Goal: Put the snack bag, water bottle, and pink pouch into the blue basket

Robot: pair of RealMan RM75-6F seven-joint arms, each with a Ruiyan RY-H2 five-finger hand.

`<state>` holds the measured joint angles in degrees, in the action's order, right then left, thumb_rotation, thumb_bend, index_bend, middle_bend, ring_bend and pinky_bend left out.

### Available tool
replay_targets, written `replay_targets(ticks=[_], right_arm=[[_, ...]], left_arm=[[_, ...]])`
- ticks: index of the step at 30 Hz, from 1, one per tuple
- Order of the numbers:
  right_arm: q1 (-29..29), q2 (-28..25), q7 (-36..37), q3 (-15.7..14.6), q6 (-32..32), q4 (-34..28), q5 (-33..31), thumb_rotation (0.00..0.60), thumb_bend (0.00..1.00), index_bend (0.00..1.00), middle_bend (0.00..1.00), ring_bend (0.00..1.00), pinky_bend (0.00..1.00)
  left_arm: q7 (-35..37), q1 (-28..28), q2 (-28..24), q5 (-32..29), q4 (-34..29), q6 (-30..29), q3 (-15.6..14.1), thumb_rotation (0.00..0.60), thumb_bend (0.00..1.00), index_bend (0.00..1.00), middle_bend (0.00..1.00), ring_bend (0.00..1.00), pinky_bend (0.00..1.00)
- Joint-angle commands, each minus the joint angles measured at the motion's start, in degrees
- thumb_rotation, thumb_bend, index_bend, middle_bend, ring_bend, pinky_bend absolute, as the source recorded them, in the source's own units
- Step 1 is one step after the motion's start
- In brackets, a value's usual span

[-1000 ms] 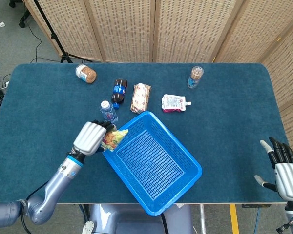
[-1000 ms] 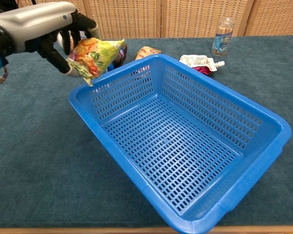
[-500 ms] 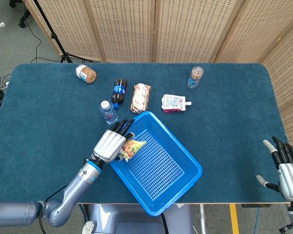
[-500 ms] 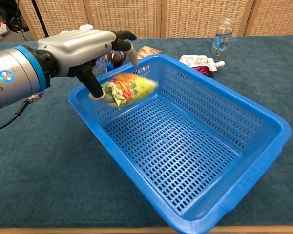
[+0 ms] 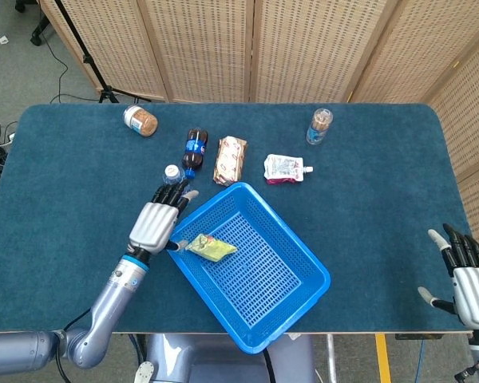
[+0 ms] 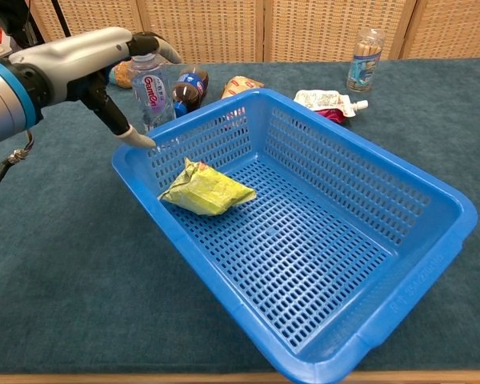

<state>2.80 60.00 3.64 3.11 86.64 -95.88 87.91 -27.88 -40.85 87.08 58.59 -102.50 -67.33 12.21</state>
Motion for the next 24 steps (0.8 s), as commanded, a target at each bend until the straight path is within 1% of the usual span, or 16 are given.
replay_targets(ticks=[1,2,3,4,5,7,10,15,19,24], right_arm=[[0.0,0.1,-0.2,0.0,0.0,0.0,0.0,0.600,0.16,0.10,0.00,0.00,0.04],[0.0,0.1,-0.4,0.0,0.0,-0.1,0.0,0.600,0.16,0.10,0.00,0.00,0.04],[0.1,0.2,-0.7,0.0,0.0,-0.2,0.1,0.600,0.16,0.10,0.00,0.00,0.04],[0.1,0.3,-0.9,-0.1,-0.1,-0.2,0.1,0.600,0.16,0.10,0.00,0.00,0.04],[0.1,0.3,-1.0,-0.1,-0.1,-0.2,0.1,0.600,0.16,0.10,0.00,0.00,0.04],[0.1,0.4,-1.4,-0.1,-0.2,-0.4,0.1,0.600,0.16,0.10,0.00,0.00,0.04],[0.1,0.5,-1.8,-0.2,-0.3,-0.5,0.2,0.600,0.16,0.10,0.00,0.00,0.04],[0.1,0.5,-1.9,-0.2,-0.3,-0.6,0.2,0.600,0.16,0.10,0.00,0.00,0.04],[0.2,0.5,-2.2,-0.3,-0.4,-0.7,0.3,0.600,0.16,0.10,0.00,0.00,0.04],[0.2,0.5,-2.4,-0.4,-0.5,-0.8,0.4,0.600,0.16,0.10,0.00,0.00,0.04]], left_arm=[[6.5,2.3,-1.3,-3.1,-0.6,-0.7,2.7,0.600,0.05,0.16,0.00,0.00,0.08],[9.9,3.1,-1.9,-3.9,-0.7,-0.4,3.8,0.600,0.05,0.16,0.00,0.00,0.08],[16.0,4.6,-2.6,-5.7,-1.3,-0.2,6.1,0.600,0.05,0.16,0.00,0.00,0.08],[20.3,5.4,-4.1,-5.7,-1.3,1.7,6.9,0.600,0.04,0.16,0.00,0.00,0.08],[22.1,5.7,-4.8,-5.7,-1.4,2.6,7.2,0.600,0.04,0.16,0.00,0.00,0.08],[27.9,6.8,-6.9,-5.1,-1.4,5.0,8.1,0.600,0.04,0.16,0.00,0.00,0.08],[33.7,8.0,-8.8,-4.6,-1.4,6.7,9.3,0.600,0.04,0.16,0.00,0.00,0.08],[38.3,8.6,-10.0,-3.4,0.5,8.0,10.1,0.600,0.04,0.15,0.00,0.00,0.08],[42.1,7.7,-9.1,-4.2,3.5,10.4,11.0,0.600,0.04,0.13,0.00,0.00,0.08],[41.2,5.6,-6.4,-5.5,7.9,11.5,10.9,0.600,0.04,0.12,0.00,0.00,0.08]])
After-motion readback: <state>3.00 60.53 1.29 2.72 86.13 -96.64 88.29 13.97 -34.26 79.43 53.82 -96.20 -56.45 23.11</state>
